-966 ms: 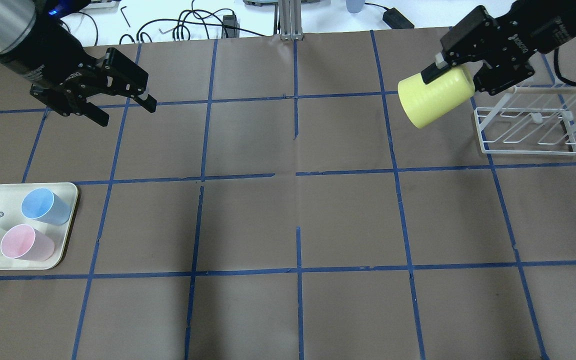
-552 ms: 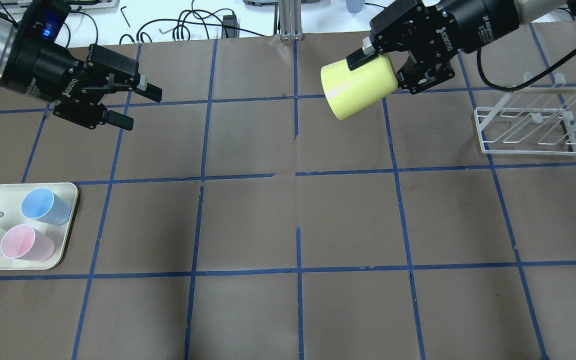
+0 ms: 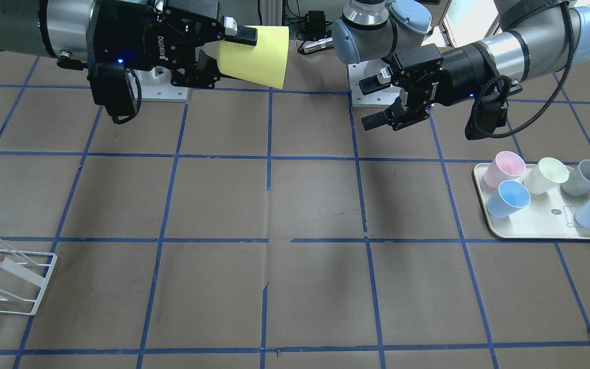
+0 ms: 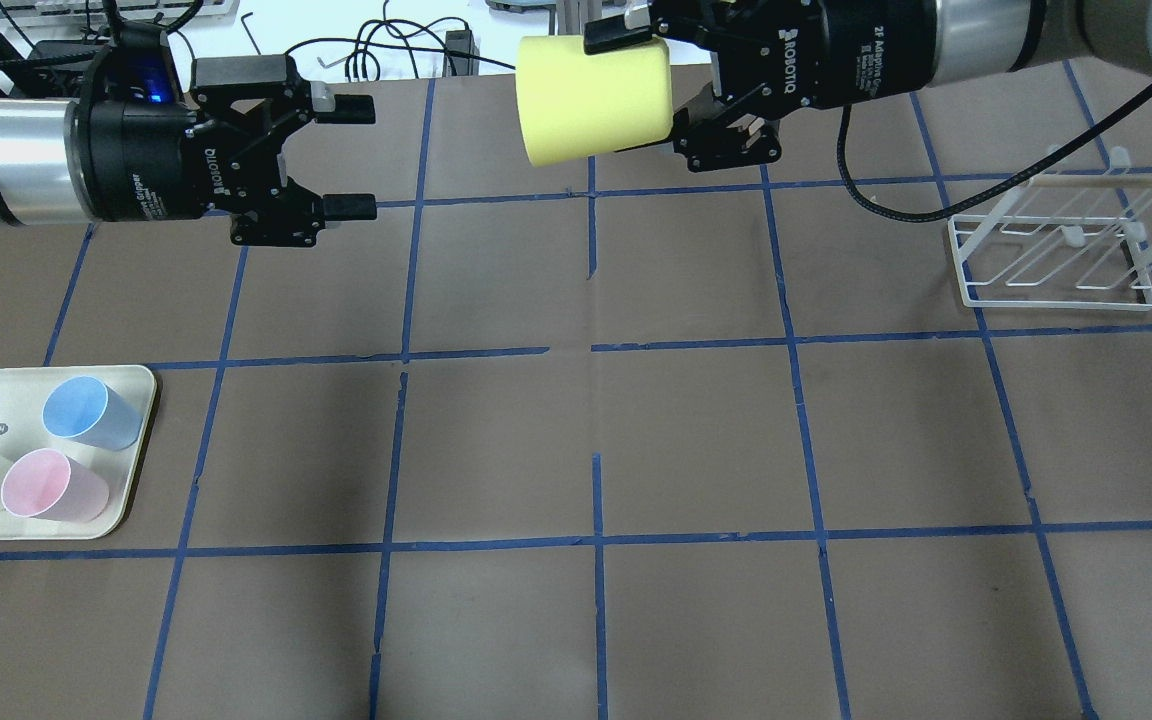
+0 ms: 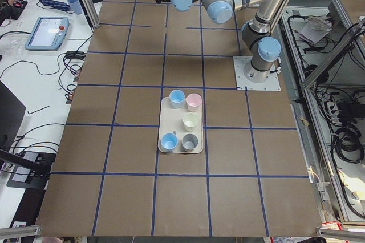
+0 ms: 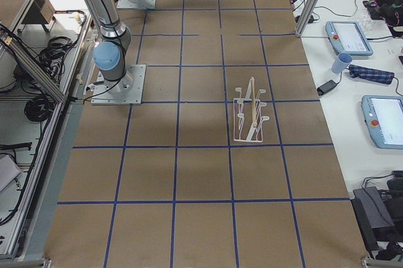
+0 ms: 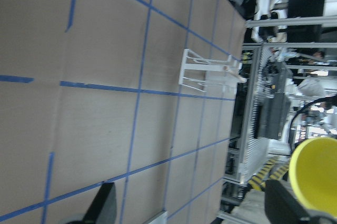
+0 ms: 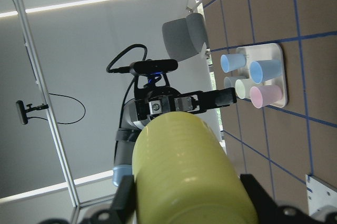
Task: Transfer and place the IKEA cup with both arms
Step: 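Close the left gripper on the yellow cup while the right gripper holds it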
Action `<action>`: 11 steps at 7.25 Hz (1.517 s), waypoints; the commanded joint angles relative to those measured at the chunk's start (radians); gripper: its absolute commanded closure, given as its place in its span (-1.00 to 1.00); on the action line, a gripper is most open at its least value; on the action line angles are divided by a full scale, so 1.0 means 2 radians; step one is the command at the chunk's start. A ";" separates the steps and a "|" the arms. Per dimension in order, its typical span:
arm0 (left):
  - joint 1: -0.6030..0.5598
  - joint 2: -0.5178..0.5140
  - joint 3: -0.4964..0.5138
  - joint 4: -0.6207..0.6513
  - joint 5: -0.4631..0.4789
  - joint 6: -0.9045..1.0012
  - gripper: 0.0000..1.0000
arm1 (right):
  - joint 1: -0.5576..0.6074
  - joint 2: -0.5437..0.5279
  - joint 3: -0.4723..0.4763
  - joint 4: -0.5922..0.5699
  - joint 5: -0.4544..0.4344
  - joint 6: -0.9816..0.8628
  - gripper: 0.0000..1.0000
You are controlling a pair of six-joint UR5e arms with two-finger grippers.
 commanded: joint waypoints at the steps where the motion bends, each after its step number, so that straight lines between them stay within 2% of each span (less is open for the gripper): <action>1: -0.036 0.000 -0.033 0.012 -0.083 0.009 -1.00 | 0.016 -0.005 0.016 -0.001 0.039 -0.001 0.02; 3: -0.076 0.008 -0.038 0.013 -0.124 0.006 -1.00 | 0.019 -0.005 0.016 -0.001 0.038 -0.001 0.01; 6: -0.079 0.016 -0.054 0.012 -0.123 0.009 -1.00 | 0.020 -0.005 0.016 -0.002 0.038 -0.001 0.00; 8: -0.079 0.026 -0.056 0.013 -0.124 0.006 -0.65 | 0.020 -0.004 0.016 -0.001 0.038 -0.001 0.00; 9: -0.079 0.029 -0.056 0.013 -0.139 0.006 -0.56 | 0.020 -0.004 0.016 -0.001 0.037 -0.001 0.00; 11: -0.079 0.029 -0.054 0.013 -0.141 0.006 -0.56 | 0.020 -0.004 0.016 0.000 0.037 -0.001 -0.01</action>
